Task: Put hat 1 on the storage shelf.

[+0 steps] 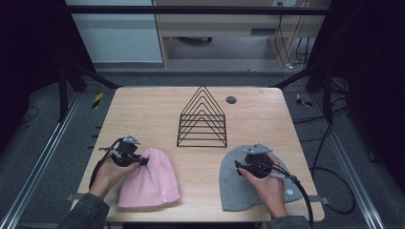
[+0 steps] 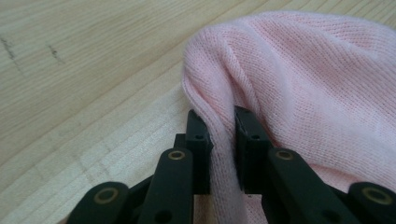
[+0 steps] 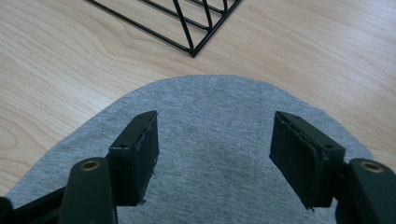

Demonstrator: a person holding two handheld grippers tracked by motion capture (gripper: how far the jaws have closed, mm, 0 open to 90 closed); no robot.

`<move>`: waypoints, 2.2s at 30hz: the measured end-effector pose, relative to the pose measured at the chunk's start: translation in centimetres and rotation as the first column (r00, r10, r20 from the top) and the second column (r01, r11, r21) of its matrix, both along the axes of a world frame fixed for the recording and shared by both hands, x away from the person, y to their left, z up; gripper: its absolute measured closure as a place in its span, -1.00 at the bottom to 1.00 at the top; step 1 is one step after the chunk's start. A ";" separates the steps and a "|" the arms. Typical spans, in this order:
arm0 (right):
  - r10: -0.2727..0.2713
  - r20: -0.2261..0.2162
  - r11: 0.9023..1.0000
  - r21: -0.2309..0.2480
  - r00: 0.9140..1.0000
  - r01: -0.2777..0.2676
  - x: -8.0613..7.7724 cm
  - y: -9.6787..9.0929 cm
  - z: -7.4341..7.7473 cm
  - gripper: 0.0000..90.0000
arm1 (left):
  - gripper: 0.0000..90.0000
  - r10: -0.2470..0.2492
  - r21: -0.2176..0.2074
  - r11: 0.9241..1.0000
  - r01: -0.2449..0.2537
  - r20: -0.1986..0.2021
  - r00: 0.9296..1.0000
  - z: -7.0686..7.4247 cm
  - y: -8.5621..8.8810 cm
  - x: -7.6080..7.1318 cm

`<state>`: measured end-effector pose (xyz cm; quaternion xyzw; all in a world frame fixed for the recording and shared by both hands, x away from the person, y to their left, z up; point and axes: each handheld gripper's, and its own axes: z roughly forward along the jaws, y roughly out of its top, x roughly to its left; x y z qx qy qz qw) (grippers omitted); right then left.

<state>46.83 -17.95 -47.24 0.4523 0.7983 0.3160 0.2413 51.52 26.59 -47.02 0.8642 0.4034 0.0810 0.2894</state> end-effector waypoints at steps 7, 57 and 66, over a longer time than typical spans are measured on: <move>-0.007 0.006 1.000 -0.006 1.000 0.007 0.1 0.0 0.0 -0.28 | 0.75 -0.011 -0.005 1.000 0.012 0.044 0.999 0.9 0.0 -0.7; 0.154 0.116 0.985 -0.099 0.981 -0.143 -1.3 4.2 3.5 -0.24 | 0.78 -0.146 0.002 0.988 0.153 0.304 0.941 12.6 -3.9 -2.4; 0.227 0.111 0.973 -0.076 0.967 -0.220 -1.5 6.3 5.0 -0.19 | 0.78 -0.152 -0.005 0.986 0.164 0.344 0.926 14.6 -3.6 -3.1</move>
